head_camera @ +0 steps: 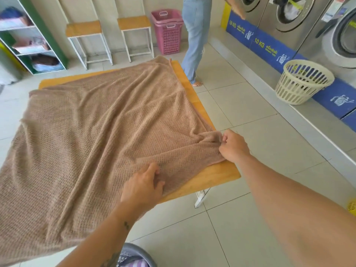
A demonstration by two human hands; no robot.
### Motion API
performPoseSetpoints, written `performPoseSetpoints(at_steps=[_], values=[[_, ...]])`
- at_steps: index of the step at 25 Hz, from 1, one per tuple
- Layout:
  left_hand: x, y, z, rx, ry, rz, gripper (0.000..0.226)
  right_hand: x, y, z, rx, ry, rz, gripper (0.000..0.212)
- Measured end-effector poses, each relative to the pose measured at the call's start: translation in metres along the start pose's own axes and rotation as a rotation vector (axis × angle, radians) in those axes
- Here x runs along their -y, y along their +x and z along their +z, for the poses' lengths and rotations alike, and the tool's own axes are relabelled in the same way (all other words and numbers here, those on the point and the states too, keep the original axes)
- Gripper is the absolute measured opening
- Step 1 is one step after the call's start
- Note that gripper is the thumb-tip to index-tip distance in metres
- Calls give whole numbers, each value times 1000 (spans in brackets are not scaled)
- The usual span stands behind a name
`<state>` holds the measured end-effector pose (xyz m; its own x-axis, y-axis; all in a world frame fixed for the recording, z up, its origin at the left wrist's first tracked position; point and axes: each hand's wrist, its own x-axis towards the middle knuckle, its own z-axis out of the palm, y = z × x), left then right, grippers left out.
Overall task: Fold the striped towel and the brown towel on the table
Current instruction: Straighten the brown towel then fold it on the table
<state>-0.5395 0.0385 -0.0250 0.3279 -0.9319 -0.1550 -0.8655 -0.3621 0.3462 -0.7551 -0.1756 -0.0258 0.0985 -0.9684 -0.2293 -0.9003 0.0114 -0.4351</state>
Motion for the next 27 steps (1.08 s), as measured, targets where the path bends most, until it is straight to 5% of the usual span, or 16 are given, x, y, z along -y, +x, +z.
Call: performPoseSetpoints(at_steps=[4,9,18,24,27], values=[[1,-9,9,70,95,26,53,4,-23,4,-291,-216,-290,16],[1,-25,12,94,210,80,48,-18,-54,21,20,-371,-621,56],[2,-38,11,171,224,112,67,5,-52,10,8,-682,-702,34],[11,-46,-12,47,-24,-30,32,7,-66,-9,364,-315,-512,18],[20,-49,-17,-131,-2,-112,23,14,-68,-17,322,-263,-520,18]])
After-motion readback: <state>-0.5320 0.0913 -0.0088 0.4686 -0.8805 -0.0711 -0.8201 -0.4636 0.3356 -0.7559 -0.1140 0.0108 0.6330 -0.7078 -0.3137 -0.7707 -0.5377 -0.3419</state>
